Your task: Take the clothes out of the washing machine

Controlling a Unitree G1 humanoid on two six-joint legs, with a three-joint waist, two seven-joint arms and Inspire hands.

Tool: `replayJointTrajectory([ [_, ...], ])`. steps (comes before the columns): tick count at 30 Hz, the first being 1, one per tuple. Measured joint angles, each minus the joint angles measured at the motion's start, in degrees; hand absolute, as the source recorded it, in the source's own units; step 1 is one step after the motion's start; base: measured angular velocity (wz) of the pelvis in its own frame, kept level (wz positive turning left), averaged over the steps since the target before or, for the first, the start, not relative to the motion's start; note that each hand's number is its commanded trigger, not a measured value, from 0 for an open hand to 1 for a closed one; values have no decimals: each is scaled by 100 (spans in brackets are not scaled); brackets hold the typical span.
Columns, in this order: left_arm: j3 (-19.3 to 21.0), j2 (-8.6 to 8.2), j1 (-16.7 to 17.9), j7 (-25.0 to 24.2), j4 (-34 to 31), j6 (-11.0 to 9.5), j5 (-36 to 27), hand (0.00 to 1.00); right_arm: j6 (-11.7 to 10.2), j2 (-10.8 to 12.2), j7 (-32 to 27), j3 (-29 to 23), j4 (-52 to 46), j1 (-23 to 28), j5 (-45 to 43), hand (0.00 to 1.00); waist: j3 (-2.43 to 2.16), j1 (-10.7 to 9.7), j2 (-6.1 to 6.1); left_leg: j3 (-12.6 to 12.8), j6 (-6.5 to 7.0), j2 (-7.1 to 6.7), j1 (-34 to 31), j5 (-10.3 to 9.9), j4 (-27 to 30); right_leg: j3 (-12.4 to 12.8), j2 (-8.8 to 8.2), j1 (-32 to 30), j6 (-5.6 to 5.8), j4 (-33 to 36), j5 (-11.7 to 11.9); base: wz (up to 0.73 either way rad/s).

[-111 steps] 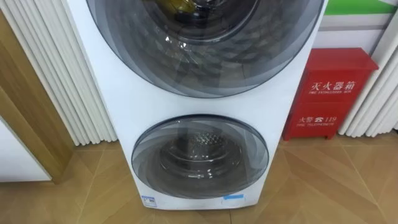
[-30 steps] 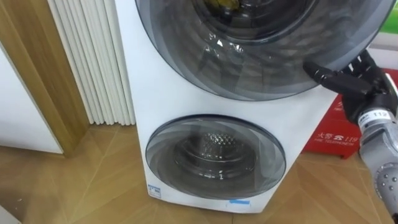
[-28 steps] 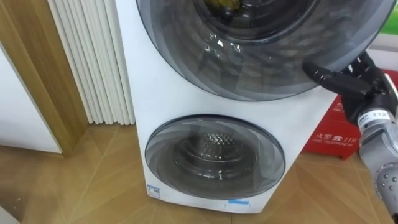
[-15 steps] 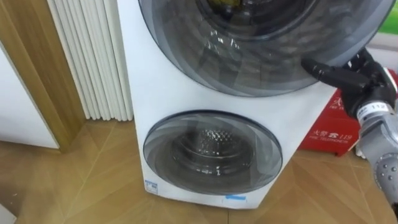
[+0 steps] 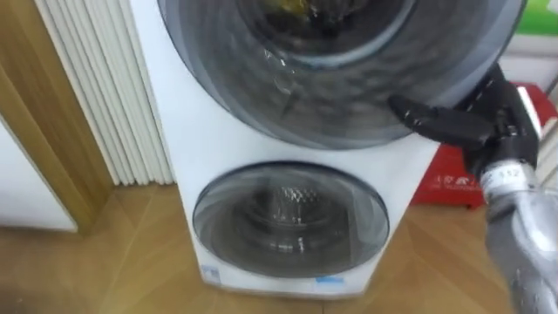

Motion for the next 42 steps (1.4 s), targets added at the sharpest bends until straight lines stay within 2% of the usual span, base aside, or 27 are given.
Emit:
replayJointTrajectory([
  [1,-19,-1,-7,0,-3,-8,-1,0,0,39,68,46,-44,129,-87,0,0,-8,0,1,0,7,13,0,-22,12,7,-5,0,4,0,-7],
  [3,-102,-18,-53,2,-1,-10,2,0,54,257,340,187,-59,558,-327,0,2,-29,3,33,0,18,21,0,-38,8,14,-63,0,25,0,0],
  [7,-102,-28,-98,1,43,-104,3,0,66,453,566,261,-59,868,-409,0,5,-83,27,89,-1,31,-31,-1,-57,15,14,-124,-2,80,1,-1],
  [8,-119,-46,-100,1,78,-126,2,0,63,468,600,265,-60,970,-395,0,18,-89,92,-69,-1,135,44,3,-75,4,53,-294,0,430,-3,-25],
  [9,-175,-35,-102,2,91,-152,1,0,62,534,640,274,-75,1093,-399,0,38,-84,208,-454,-6,250,103,3,-81,174,196,-521,36,518,-81,-35],
  [10,-173,-6,-72,3,96,-178,0,0,63,596,672,296,-103,1128,-410,0,24,-80,192,-645,-11,277,94,0,-71,368,288,-612,-12,197,-32,-53],
  [11,-162,10,-19,8,207,-214,1,0,51,636,729,394,-221,1184,-416,0,9,-109,162,-697,-122,331,66,-69,-51,410,369,-746,-253,-231,525,-38],
  [12,-172,-14,17,9,257,-202,-2,0,39,625,768,442,-256,1246,-416,0,-16,-176,206,-630,-198,381,76,-88,-62,290,392,-725,-274,-192,603,-9],
  [13,-236,-25,46,8,318,-201,-10,0,24,621,789,483,-279,1381,-387,0,-20,-358,214,-327,-252,419,98,-87,-80,180,395,-652,-281,-170,606,30],
  [14,-331,-25,22,8,328,-205,-74,0,26,619,810,488,-256,1455,-374,0,-18,-452,214,-15,-254,428,154,-82,-111,214,420,-588,-279,-169,604,29],
  [16,-396,-25,-22,8,303,-213,-133,0,26,638,912,497,-262,1482,-371,0,-12,-456,183,164,-252,452,203,-79,-137,246,447,-561,-275,-172,600,7],
  [19,-497,-23,-88,8,300,-213,-214,0,26,668,1143,507,-280,1479,-421,0,-12,-407,110,163,-250,416,234,-79,-144,218,436,-553,-259,-170,590,0],
  [22,-555,13,-100,8,304,-214,-217,0,26,670,1340,507,-282,1477,-542,0,11,-400,58,182,-215,379,232,-101,-144,189,435,-557,-242,-150,580,5],
  [26,-558,9,-105,8,308,-214,-300,0,27,712,1550,506,-319,1477,-572,0,17,-398,70,183,-117,339,177,-165,-133,189,413,-592,-194,-147,551,4],
  [29,-553,6,-140,8,298,-212,-329,0,68,817,1615,529,-583,1477,-552,0,21,-373,92,232,-116,320,83,-177,-118,249,403,-699,-194,-84,550,-9],
  [32,-571,-10,-123,8,305,-211,-333,0,169,818,1606,530,-731,1478,-537,0,3,-305,127,326,-116,319,60,-179,-87,354,413,-751,-199,-80,552,-15],
  [34,-620,-37,-107,8,308,-212,-325,0,190,812,1599,509,-821,1478,-540,0,-30,-310,158,334,-116,318,65,-178,-81,371,415,-751,-200,-77,553,-5],
  [36,-642,-57,-75,8,344,-218,-330,0,232,800,1616,502,-955,1478,-536,0,-34,-314,206,361,-118,321,76,-176,-79,439,432,-761,-201,-68,553,-7],
  [40,-642,-72,-73,7,362,-229,-324,0,290,768,1660,453,-1150,1466,-544,0,-33,-297,203,452,-117,323,59,-173,-43,491,436,-870,-206,54,547,-14],
  [42,-639,-68,-118,8,417,-307,-324,0,292,736,1654,367,-1173,1386,-543,0,-31,-322,162,460,-117,319,62,-173,-31,492,429,-891,-197,114,532,0],
])
